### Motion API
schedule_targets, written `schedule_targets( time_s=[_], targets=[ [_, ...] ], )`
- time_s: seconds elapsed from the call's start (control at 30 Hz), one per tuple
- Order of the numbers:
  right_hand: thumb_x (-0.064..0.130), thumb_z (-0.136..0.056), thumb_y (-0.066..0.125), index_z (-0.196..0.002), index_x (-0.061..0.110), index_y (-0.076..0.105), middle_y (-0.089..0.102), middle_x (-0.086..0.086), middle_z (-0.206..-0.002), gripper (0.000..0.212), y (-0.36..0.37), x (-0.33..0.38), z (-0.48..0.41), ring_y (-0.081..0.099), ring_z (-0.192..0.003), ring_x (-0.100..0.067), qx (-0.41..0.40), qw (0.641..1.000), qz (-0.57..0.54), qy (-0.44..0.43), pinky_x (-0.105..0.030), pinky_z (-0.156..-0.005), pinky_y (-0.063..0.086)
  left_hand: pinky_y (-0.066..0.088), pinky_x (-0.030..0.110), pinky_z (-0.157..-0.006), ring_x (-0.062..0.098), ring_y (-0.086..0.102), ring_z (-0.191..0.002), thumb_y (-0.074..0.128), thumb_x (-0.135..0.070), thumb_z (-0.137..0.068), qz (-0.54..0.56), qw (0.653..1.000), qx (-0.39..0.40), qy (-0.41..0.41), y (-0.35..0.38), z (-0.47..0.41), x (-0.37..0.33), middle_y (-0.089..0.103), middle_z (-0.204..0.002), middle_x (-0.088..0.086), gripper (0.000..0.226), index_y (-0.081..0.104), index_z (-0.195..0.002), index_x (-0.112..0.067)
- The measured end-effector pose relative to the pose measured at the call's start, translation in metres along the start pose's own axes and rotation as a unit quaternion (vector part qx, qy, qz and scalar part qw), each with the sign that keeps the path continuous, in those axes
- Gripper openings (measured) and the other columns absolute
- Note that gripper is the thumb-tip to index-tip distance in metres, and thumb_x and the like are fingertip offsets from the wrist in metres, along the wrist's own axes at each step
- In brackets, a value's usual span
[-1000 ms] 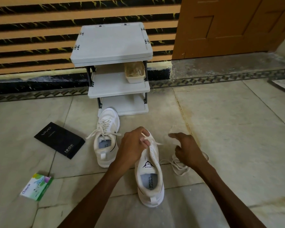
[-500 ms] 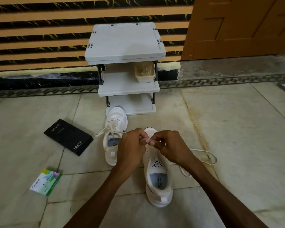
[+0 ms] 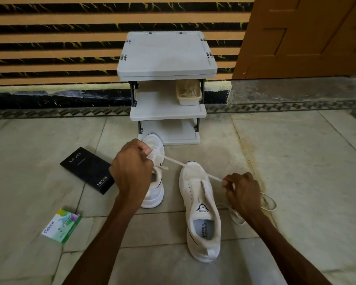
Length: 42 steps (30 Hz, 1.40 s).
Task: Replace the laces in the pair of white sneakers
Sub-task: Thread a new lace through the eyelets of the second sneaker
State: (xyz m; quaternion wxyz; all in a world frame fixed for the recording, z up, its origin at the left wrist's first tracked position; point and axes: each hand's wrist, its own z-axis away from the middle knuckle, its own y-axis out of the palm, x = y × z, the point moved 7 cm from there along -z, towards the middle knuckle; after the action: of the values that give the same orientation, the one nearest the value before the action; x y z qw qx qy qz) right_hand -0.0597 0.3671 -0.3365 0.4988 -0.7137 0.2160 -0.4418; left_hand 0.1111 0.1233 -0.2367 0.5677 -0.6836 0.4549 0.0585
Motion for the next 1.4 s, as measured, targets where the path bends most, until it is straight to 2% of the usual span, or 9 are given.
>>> schedule_targets(
  time_s=[0.13, 0.3, 0.4, 0.53, 0.67, 0.87, 1.07, 1.27, 1.4],
  targets=[
    [0.007, -0.077, 0.064, -0.079, 0.019, 0.073, 0.073, 0.0, -0.08, 0.015, -0.006, -0.007, -0.007, 0.054, -0.086, -0.031, 0.0, 0.999, -0.026, 0.036, -0.041, -0.072, 0.047, 0.037, 0.022, -0.057, 0.012, 0.06, -0.077, 0.065, 0.0, -0.079, 0.032, 0.999, 0.034, 0.022, 0.005, 0.004, -0.006, 0.062, -0.084, -0.012, 0.024, 0.061, -0.078, -0.024],
    [0.013, -0.086, 0.066, -0.076, 0.024, 0.072, 0.073, 0.01, -0.082, 0.016, -0.014, 0.053, -0.01, 0.053, -0.085, -0.019, 0.02, 0.986, -0.136, -0.092, -0.035, -0.072, 0.043, 0.046, 0.026, -0.085, 0.01, 0.057, -0.091, 0.072, -0.002, -0.078, 0.109, 0.959, 0.234, 0.117, 0.046, 0.035, -0.045, 0.064, -0.092, -0.009, 0.021, 0.069, -0.071, -0.022],
    [0.016, -0.089, 0.065, -0.078, 0.024, 0.071, 0.071, 0.011, -0.084, 0.014, -0.016, 0.076, -0.009, 0.049, -0.086, -0.015, 0.037, 0.977, -0.165, -0.133, -0.032, -0.072, 0.038, 0.043, 0.029, -0.091, 0.011, 0.06, -0.097, 0.077, -0.015, -0.079, 0.127, 0.942, 0.282, 0.133, 0.061, 0.05, -0.057, 0.069, -0.095, -0.007, 0.011, 0.072, -0.074, -0.022],
    [0.009, -0.087, 0.066, -0.077, 0.018, 0.069, 0.069, 0.007, -0.078, 0.014, -0.021, 0.085, -0.007, 0.048, -0.078, -0.011, 0.039, 0.969, -0.178, -0.168, -0.023, -0.071, 0.032, 0.037, 0.01, -0.083, 0.006, 0.061, -0.088, 0.078, -0.015, -0.077, 0.152, 0.933, 0.288, 0.152, 0.062, 0.052, -0.058, 0.073, -0.087, -0.006, 0.006, 0.074, -0.074, -0.017],
    [0.009, -0.087, 0.066, -0.078, 0.016, 0.071, 0.07, 0.004, -0.078, 0.013, -0.021, 0.089, -0.006, 0.045, -0.076, -0.008, 0.052, 0.966, -0.178, -0.183, -0.008, -0.074, 0.027, 0.043, 0.019, -0.081, 0.007, 0.061, -0.087, 0.078, -0.01, -0.077, 0.147, 0.931, 0.29, 0.165, 0.06, 0.053, -0.06, 0.073, -0.084, -0.007, 0.007, 0.073, -0.075, -0.015],
    [0.015, -0.089, 0.065, -0.082, 0.022, 0.073, 0.071, 0.009, -0.085, 0.012, -0.016, 0.084, -0.006, 0.05, -0.085, -0.015, 0.066, 0.97, -0.17, -0.159, -0.029, -0.072, 0.036, 0.05, 0.027, -0.065, 0.006, 0.059, -0.068, 0.078, -0.009, -0.078, 0.129, 0.932, 0.304, 0.153, 0.061, 0.053, -0.059, 0.067, -0.074, -0.003, 0.012, 0.071, -0.07, -0.015],
    [0.017, -0.083, 0.067, -0.079, 0.026, 0.072, 0.073, 0.011, -0.082, 0.011, -0.005, 0.063, -0.006, 0.053, -0.084, -0.019, 0.037, 0.987, -0.089, -0.132, -0.035, -0.069, 0.044, 0.04, 0.006, -0.051, -0.008, 0.058, -0.059, 0.067, 0.005, -0.071, 0.099, 0.949, 0.287, 0.083, 0.048, 0.047, -0.05, 0.064, -0.061, -0.013, 0.025, 0.07, -0.064, -0.019],
    [0.009, -0.08, 0.061, -0.077, 0.024, 0.071, 0.069, 0.006, -0.072, 0.019, 0.017, -0.016, -0.001, 0.058, -0.083, -0.026, 0.058, 0.998, -0.001, 0.014, -0.038, -0.075, 0.05, 0.043, 0.004, -0.057, -0.007, 0.06, -0.064, 0.07, 0.005, -0.076, 0.113, 0.955, 0.269, 0.057, 0.017, 0.029, -0.054, 0.063, -0.057, -0.018, 0.032, 0.069, -0.062, -0.024],
    [0.018, -0.084, 0.058, -0.085, 0.028, 0.072, 0.07, 0.007, -0.079, 0.017, 0.014, -0.038, -0.001, 0.056, -0.09, -0.024, 0.035, 0.996, 0.039, 0.077, -0.04, -0.084, 0.04, 0.046, 0.01, -0.061, 0.002, 0.061, -0.063, 0.07, 0.0, -0.08, 0.103, 0.958, 0.262, 0.058, 0.012, 0.03, -0.064, 0.066, -0.064, -0.015, 0.027, 0.07, -0.066, -0.023]
  ],
)
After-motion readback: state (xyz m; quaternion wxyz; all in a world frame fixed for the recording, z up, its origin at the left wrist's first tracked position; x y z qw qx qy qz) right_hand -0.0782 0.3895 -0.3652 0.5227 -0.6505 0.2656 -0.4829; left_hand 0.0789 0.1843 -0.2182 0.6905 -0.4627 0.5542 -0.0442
